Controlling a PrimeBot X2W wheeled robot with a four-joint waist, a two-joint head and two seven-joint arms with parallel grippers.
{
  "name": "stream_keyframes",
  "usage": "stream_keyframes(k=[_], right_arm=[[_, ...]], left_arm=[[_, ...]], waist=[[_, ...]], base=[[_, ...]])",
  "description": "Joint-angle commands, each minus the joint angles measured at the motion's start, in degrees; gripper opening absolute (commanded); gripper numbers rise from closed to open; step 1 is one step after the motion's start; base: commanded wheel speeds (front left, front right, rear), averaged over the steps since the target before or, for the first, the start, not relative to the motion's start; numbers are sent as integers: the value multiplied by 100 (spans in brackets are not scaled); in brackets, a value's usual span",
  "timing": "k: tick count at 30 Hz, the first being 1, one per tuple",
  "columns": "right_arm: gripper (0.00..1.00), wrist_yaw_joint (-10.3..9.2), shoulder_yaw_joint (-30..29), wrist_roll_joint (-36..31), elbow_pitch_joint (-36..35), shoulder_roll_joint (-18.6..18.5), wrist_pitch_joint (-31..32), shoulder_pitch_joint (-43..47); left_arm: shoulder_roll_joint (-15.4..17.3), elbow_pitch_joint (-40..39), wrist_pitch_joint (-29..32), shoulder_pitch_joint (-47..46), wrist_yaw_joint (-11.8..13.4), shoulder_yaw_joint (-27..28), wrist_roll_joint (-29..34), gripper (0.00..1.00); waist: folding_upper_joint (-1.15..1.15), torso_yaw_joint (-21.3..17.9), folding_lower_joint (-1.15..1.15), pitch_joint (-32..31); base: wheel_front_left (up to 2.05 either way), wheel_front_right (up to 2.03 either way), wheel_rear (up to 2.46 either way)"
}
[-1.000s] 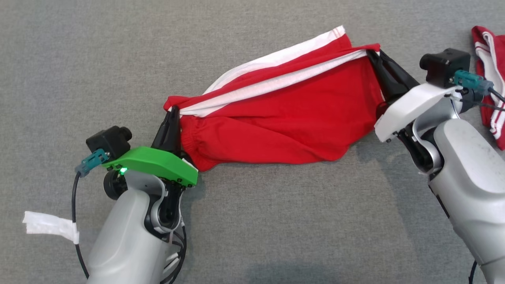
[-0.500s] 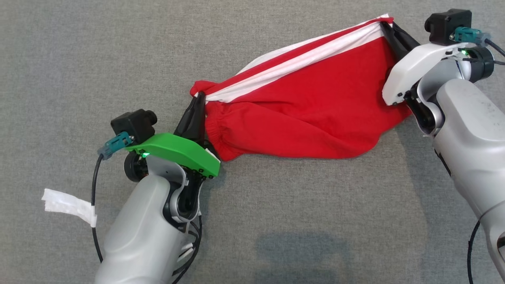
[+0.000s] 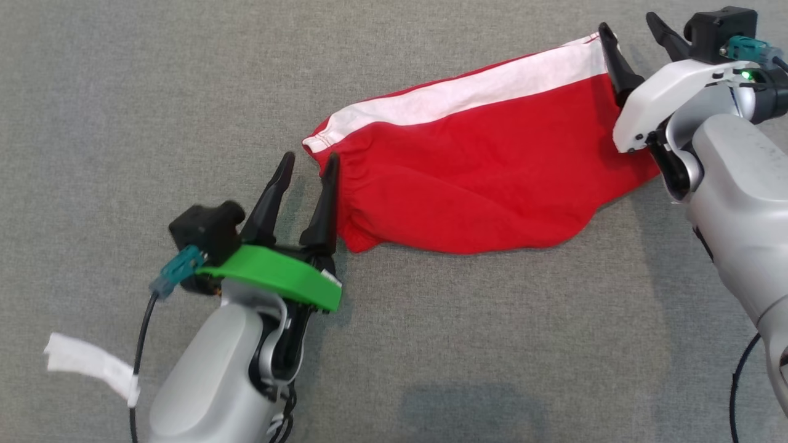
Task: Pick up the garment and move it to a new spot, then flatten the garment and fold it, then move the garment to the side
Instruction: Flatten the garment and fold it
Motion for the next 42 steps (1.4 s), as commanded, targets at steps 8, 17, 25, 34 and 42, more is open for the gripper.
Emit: stream_keyframes(k=[8, 17, 25, 34, 42], right_arm=[[100, -9, 347, 467, -97, -265, 145, 535], [100, -9, 684, 1143, -211, -392, 675, 1122], [100, -8, 870, 1574, -105, -292, 1153, 1270], [0, -9, 858, 1814, 64, -225, 855, 1213], [0, -9, 726, 2265, -271, -390, 304, 1520]], left_arm=[[348, -741, -186, 1072, 363, 313, 137, 100], [373, -1075, -223, 1791, 468, 633, 30, 100], [351, -1168, -230, 1922, 468, 758, 135, 100], [344, -1163, -235, 1979, 421, 883, 227, 100], [467, -1191, -234, 2039, 420, 891, 522, 100]], waist=[[0, -69, 0, -417], [0, 101, 0, -633], [0, 237, 0, -681], [0, 122, 0, -747], [0, -277, 0, -990]], base=[[0, 0, 0], [0, 0, 0], [0, 0, 0], [0, 0, 0], [0, 0, 0]])
